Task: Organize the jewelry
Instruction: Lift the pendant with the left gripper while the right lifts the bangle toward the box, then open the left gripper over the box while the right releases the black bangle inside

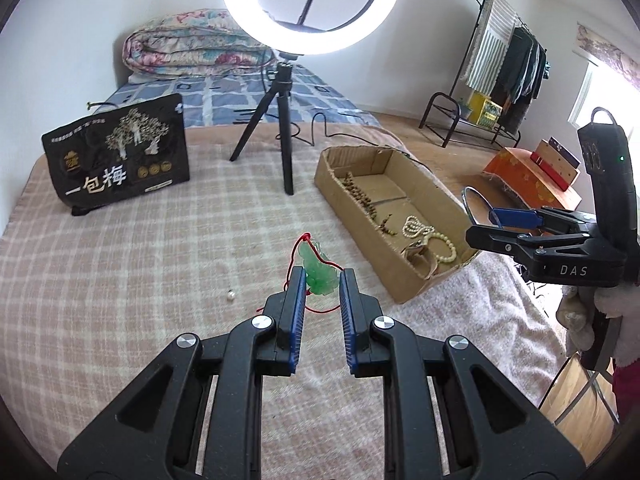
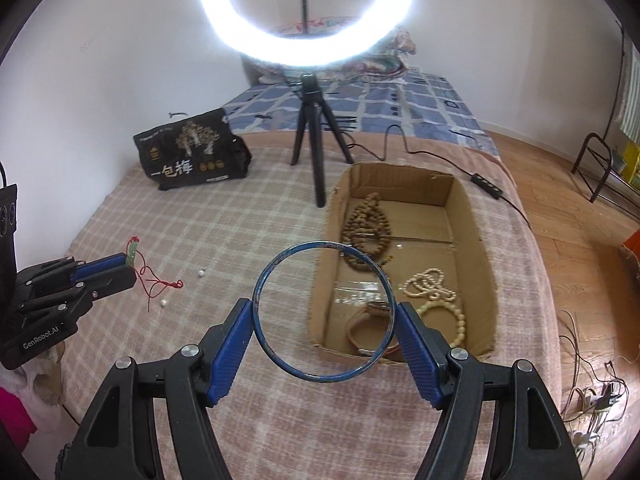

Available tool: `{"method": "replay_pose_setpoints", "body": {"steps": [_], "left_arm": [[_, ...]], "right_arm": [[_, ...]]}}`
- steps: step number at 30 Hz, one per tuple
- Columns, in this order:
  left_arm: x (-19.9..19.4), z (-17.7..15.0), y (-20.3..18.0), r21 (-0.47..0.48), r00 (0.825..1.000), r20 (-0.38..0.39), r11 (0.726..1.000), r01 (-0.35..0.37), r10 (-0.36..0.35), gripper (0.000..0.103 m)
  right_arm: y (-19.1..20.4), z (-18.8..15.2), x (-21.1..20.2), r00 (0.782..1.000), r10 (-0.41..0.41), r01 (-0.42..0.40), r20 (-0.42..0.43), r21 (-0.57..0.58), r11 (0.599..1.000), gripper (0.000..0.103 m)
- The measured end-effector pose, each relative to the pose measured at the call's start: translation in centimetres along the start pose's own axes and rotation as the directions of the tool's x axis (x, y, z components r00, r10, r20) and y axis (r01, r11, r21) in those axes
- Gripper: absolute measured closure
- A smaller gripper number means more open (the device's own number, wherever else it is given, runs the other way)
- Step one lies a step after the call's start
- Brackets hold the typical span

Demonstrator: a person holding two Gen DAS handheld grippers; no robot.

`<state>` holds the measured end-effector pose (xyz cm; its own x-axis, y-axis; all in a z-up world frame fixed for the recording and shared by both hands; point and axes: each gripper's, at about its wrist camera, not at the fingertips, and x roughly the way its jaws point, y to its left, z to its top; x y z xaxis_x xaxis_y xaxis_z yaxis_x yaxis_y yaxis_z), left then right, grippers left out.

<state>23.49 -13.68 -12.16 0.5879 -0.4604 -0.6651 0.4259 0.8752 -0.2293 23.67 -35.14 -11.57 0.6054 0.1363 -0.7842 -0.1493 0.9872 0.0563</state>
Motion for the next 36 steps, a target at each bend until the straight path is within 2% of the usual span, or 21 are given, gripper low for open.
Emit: {"method": "replay_pose_setpoints", "body": {"steps": [19,36], "left_arm": [[3.3,3.1,-5.1,0.083,0.999,0.019,0.996,0.036,-0.038,0.088],[9.4,4.8,-8.4,0.093,0.997,-0.019,0.993,0.079,-0.078,0.088]], "right_arm": [[-5.4,1.1,-0.2,0.998,-0.067,0.066,0.021,0.040,0.997,0.030],[-10.0,2.7,4.8,0.997,-0.079,0.080,-0.015,0.127,0.989,0.030]]}}
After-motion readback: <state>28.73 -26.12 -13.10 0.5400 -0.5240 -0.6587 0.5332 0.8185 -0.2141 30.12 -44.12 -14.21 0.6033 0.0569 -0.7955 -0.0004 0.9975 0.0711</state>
